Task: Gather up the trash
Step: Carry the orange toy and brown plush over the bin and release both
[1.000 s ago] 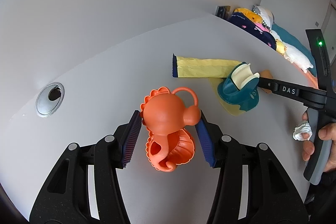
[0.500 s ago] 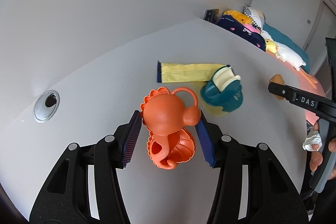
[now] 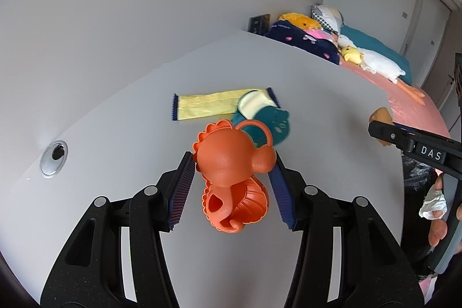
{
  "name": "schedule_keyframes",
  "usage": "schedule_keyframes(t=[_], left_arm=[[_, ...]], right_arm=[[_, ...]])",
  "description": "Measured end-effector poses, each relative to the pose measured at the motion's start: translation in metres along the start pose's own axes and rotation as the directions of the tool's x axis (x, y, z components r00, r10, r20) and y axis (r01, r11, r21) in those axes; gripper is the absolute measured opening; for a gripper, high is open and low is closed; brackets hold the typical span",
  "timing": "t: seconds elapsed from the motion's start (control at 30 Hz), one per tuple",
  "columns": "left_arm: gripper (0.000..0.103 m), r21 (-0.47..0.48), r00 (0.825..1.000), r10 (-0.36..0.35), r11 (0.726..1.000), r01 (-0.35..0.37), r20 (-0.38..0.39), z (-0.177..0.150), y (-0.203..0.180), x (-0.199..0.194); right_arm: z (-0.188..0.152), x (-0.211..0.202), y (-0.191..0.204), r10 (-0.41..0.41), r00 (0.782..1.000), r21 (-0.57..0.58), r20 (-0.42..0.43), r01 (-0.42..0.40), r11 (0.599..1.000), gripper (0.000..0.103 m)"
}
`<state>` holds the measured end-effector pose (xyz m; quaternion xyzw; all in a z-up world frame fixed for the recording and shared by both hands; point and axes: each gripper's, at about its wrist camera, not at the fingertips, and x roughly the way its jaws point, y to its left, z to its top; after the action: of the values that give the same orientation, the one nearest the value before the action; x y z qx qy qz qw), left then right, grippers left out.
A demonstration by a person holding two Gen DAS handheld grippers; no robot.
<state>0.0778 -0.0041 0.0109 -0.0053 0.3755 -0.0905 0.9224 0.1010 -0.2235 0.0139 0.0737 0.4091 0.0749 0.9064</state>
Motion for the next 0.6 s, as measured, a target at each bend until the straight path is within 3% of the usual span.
schedule_keyframes(t=[0.6], left_arm=[[0.051, 0.062, 0.996, -0.088, 0.994, 0.088, -0.01, -0.017, -0.084, -0.014]], right_arm=[[-0.041, -0.067, -0.052, -0.012, 0.998, 0.052, 0.053, 0.009, 0.999, 0.042]])
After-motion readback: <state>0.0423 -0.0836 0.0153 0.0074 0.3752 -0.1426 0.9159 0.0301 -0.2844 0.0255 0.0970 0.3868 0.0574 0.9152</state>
